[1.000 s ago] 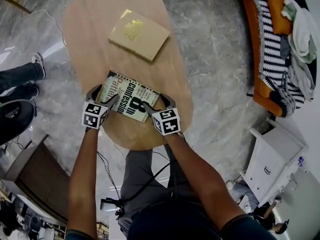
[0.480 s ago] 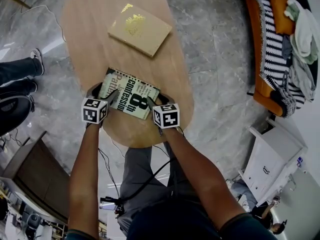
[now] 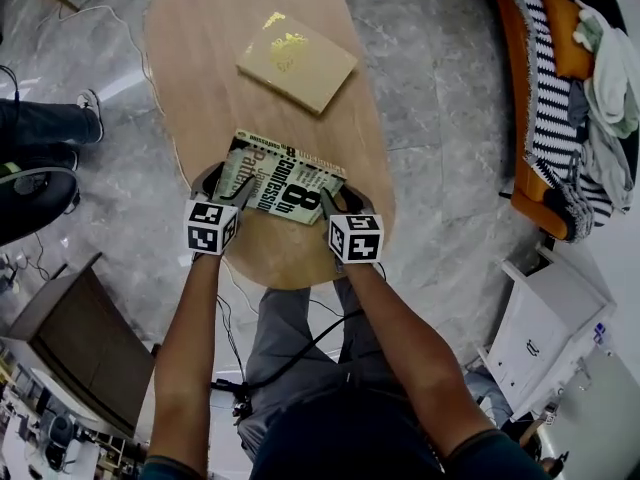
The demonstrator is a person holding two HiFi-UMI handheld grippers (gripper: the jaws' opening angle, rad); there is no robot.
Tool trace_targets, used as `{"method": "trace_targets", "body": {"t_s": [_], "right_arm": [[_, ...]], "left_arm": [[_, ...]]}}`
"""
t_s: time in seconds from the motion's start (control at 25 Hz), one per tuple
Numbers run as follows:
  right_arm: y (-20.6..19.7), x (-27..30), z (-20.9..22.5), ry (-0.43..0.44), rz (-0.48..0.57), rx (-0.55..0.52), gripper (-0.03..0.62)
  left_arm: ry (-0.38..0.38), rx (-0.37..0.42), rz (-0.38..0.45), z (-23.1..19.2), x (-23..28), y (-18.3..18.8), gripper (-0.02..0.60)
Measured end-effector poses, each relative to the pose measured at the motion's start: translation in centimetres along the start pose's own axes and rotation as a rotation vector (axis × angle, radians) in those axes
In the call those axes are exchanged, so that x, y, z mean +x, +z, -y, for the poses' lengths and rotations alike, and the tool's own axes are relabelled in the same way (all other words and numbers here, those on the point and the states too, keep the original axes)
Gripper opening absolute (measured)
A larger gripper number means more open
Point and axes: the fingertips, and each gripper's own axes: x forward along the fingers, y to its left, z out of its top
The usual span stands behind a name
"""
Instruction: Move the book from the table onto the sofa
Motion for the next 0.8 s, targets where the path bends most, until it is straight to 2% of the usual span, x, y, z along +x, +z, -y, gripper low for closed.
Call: {"method": "trace_targets", "body": {"t_s": [0.24,0.48,0.8], "right_arm": [[7.3,-4.0,-1.7,-0.006,0.158,-0.091,0.164],[15.0,-9.8,-4.9,-0.001,0.338,-0.171,0.164],[21.8,-18.5,-9.3,0.016,0.52,-0.281,0.164]], "left_arm": [[0.046,-0.003,0.148,0.0,-4.4,6.1,0.291],[0.077,0.048,0.259,0.7,-10.4,11.8,0.291],[0.119,0.052,0.431,2.5,-19.2,17.9,0.291]]}}
